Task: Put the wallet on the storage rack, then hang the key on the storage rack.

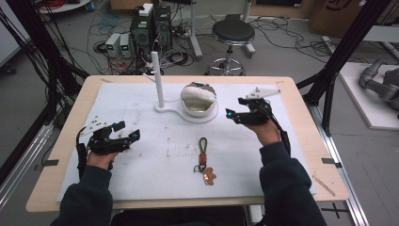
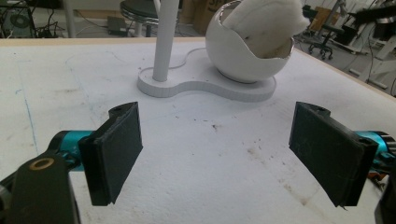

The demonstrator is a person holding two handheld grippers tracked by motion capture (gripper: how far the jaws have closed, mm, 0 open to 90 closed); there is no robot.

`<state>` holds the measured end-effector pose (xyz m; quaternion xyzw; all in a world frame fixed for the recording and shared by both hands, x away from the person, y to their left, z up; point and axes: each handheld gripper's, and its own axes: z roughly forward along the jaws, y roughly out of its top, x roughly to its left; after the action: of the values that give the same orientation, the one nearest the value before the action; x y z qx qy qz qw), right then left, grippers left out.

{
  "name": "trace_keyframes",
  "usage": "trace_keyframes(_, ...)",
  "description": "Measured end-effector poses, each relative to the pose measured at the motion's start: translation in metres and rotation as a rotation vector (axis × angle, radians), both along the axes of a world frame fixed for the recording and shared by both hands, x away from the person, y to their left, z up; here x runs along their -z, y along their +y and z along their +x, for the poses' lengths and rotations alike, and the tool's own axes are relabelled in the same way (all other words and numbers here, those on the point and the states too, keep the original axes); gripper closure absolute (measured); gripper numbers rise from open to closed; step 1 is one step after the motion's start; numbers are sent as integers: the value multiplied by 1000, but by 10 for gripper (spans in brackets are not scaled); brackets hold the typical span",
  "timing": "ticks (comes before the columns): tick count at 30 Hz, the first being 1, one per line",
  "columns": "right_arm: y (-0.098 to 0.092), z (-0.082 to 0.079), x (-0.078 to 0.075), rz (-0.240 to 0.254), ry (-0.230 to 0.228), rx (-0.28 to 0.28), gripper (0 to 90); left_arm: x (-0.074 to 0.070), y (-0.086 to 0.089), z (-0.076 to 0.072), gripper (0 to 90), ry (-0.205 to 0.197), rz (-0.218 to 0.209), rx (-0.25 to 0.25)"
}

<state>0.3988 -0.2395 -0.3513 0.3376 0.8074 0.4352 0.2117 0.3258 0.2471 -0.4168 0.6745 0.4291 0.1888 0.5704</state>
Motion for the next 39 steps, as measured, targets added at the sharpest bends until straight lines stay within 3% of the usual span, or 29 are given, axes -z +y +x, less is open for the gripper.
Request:
trace_keyframes(1, 0, 0, 0, 0, 0, 0, 299, 0, 1, 0, 171, 0, -1, -1)
trace_keyframes(2, -15, -16, 13, -3, 2, 22, 297, 2, 2, 0, 171, 0, -11, 8)
trace_keyframes(3, -20, -21, 18, 2, 16, 27, 294, 3, 1, 1, 171, -3, -10, 21)
trace_keyframes(9, -42, -46, 44, 30, 59, 74, 256, 6, -1, 1, 173, -3, 28, 19)
trace_keyframes(19, -42, -51, 43, 41, 45, 71, 254, 5, -1, 0, 171, 24, 9, -4)
trace_keyframes(30, -40, -48, 50, 47, 65, 93, 257, 6, -5, -4, 170, 38, 5, -12)
trace_keyframes(33, -41, -48, 52, 57, 73, 110, 262, 6, -9, -5, 170, 44, 14, -5)
trace_keyframes(39, -46, -48, 51, 49, 49, 186, 267, 8, -19, -4, 172, 71, -10, 25)
